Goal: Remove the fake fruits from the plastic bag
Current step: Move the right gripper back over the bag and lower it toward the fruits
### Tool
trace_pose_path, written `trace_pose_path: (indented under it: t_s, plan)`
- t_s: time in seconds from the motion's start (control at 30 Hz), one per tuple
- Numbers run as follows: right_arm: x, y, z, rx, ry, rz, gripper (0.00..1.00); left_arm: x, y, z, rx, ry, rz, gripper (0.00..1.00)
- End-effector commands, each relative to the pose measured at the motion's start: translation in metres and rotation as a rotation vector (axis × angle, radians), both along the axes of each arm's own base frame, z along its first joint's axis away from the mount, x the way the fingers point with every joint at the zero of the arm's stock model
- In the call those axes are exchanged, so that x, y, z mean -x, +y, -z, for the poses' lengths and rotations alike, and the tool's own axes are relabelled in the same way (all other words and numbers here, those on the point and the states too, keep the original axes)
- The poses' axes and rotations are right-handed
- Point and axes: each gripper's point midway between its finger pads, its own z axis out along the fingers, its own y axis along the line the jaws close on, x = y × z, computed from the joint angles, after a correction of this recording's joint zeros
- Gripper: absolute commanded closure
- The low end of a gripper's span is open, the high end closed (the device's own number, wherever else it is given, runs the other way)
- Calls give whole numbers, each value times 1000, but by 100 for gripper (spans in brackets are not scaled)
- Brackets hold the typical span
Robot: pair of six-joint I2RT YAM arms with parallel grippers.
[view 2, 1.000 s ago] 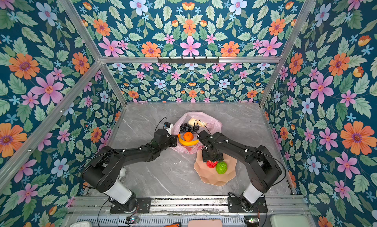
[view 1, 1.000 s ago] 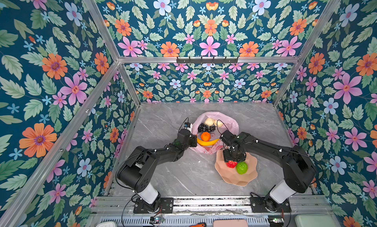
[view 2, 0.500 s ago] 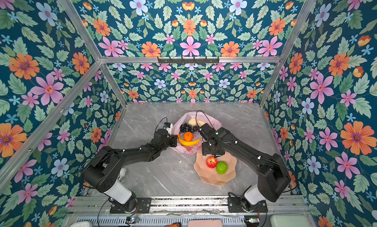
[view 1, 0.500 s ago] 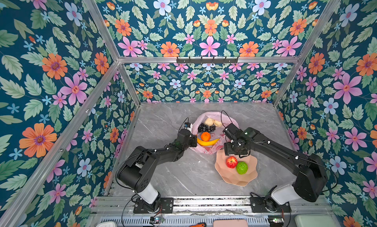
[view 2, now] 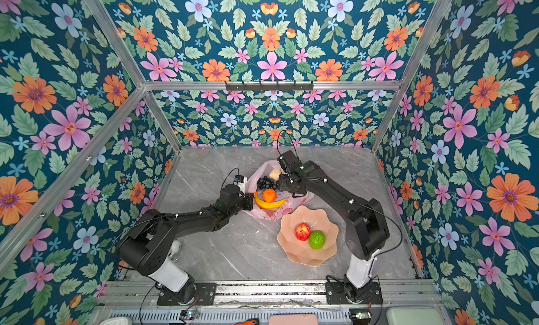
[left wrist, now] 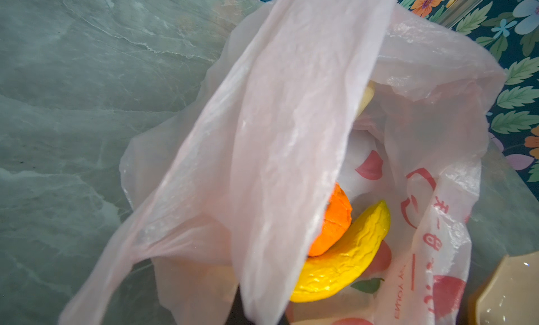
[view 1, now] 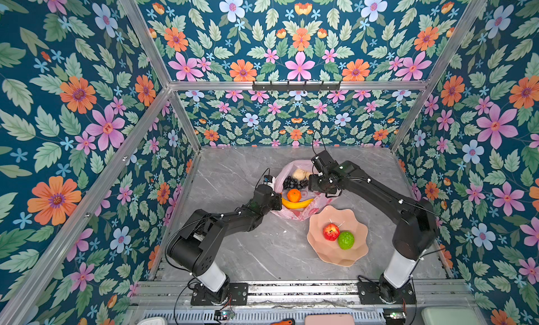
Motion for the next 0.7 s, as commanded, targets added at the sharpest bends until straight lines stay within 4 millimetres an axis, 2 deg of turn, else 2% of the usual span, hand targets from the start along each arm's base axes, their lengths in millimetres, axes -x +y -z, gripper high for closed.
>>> trace_pose_path:
  t_s: [0.0, 0.17, 0.33, 0.47, 0.57, 0.67]
  plan:
    - [-30, 4, 5, -33, -23, 50, 31, -2, -2, -8, 8, -20, 10, 100]
    - [-66, 1, 25, -11, -53, 126, 32, -1, -4, -9, 19, -19, 19, 100]
    - [-90, -6, 45, 2, -43, 182, 32, -1, -5, -10, 23, -18, 21, 100]
    - [-103, -19, 54, 68, -59, 229, 30, -1, -6, -8, 26, -13, 22, 100]
    - [-114, -27, 58, 52, -69, 259, 27, -1, -5, -8, 25, -14, 22, 100]
    - [-126, -24, 58, 10, -81, 248, 25, -2, -6, -9, 23, -15, 22, 100]
